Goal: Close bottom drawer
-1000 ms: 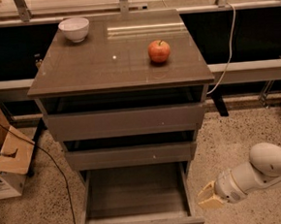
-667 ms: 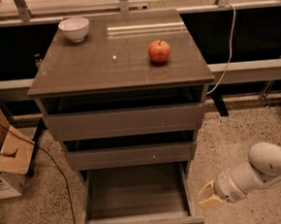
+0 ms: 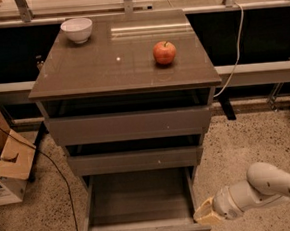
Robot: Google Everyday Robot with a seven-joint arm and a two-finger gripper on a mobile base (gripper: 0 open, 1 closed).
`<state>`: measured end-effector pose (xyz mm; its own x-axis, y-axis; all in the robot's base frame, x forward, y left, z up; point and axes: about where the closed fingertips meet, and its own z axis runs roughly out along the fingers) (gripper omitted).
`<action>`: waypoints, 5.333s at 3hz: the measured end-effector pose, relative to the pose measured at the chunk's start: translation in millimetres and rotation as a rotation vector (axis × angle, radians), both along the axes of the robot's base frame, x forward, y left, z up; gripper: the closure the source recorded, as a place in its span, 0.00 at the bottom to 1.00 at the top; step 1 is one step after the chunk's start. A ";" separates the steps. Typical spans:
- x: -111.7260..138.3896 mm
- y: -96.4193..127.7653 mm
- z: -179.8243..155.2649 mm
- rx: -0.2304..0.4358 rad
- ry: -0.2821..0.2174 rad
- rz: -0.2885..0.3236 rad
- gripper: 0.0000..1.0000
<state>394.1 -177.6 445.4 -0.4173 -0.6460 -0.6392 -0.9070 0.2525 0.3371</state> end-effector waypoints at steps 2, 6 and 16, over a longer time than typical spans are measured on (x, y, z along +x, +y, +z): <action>6.2 7.2 -57.9 0.087 -0.009 -0.046 1.00; 12.2 7.4 -131.4 0.140 0.121 -0.091 1.00; 48.0 27.7 -263.7 0.266 0.024 -0.291 1.00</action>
Offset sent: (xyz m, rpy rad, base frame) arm 0.0119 0.0035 -0.0812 0.1255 -0.0159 -0.0836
